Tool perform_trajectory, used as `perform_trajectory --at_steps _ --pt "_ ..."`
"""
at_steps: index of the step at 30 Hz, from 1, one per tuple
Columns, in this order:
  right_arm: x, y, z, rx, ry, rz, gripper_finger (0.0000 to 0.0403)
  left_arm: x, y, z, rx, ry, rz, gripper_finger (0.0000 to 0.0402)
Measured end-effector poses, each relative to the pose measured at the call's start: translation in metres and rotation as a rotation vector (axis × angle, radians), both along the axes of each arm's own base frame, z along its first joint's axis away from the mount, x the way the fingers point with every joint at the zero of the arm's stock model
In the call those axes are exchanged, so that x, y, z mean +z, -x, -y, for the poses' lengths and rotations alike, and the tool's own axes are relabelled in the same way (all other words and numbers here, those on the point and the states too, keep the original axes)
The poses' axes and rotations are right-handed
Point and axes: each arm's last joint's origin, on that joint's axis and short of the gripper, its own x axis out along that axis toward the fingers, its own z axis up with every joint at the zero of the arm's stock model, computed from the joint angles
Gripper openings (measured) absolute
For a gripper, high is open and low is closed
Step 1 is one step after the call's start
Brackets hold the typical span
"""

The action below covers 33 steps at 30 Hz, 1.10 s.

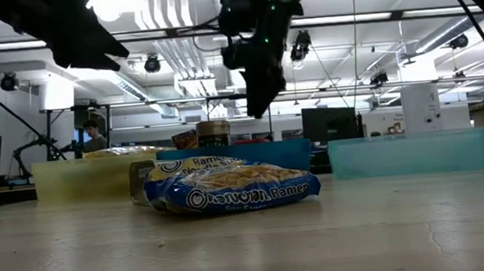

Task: Pick & Place Food Item
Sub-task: Put the orange spoon into the green bin

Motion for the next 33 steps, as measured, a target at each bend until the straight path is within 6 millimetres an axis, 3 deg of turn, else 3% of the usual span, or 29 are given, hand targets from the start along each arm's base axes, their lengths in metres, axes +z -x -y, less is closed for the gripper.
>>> perform_trajectory --at_steps 10,19,27,33 --pt "0.012 0.008 -0.073 0.180 0.129 -0.053 0.0258 0.001 -0.007 0.008 -0.274 0.095 0.033 0.0387" --pt "-0.010 0.020 -0.129 0.317 0.142 -0.005 0.0258 -0.003 -0.009 0.009 -0.315 0.099 0.047 0.0387" --pt "-0.040 0.018 -0.141 0.416 0.147 0.039 0.0258 -0.003 -0.009 0.009 -0.314 0.094 0.043 0.0387" --pt "-0.042 0.013 -0.143 0.431 0.106 0.098 0.0258 -0.003 -0.009 0.009 -0.315 0.092 0.042 0.0387"
